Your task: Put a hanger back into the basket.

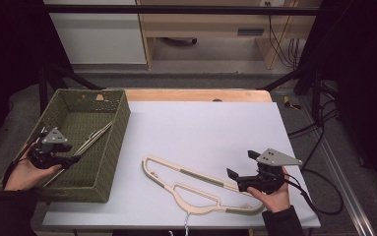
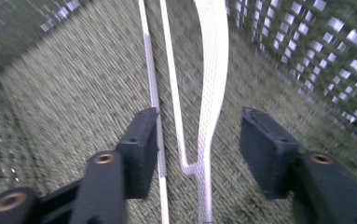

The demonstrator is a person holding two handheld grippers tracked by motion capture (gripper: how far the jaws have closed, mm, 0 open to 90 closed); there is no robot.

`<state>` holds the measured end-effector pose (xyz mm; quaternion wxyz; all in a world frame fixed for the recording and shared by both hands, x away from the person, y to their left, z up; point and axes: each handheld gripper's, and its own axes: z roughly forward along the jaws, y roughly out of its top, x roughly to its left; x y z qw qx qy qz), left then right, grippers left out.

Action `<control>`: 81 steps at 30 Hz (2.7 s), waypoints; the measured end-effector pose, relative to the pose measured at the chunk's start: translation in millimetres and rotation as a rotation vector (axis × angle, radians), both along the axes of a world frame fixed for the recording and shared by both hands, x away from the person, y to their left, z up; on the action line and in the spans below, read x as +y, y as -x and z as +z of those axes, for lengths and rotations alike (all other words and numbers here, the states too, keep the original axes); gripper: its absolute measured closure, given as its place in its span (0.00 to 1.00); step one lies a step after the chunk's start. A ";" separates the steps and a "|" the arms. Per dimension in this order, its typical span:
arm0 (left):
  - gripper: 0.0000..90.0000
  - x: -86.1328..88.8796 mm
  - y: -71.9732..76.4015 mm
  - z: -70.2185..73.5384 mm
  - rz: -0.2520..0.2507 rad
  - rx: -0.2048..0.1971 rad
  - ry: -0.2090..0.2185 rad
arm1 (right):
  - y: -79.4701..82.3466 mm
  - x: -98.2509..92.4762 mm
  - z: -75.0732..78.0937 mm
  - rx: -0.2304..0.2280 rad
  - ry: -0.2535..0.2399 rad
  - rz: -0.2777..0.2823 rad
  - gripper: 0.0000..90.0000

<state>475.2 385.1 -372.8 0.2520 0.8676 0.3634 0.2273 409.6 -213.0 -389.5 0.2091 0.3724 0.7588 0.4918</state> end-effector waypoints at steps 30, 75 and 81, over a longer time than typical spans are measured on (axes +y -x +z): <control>0.09 -111.1 88.0 27.6 -0.109 -0.308 0.558 | 10.0 23.7 8.4 0.019 -0.059 0.095 0.07; 0.09 -157.2 82.3 -40.9 -0.162 -0.206 0.491 | 21.9 143.9 -64.8 0.251 0.198 0.276 0.23; 0.10 -159.5 82.8 -41.9 -0.173 -0.197 0.486 | 21.8 147.3 -72.1 0.291 0.228 0.283 0.35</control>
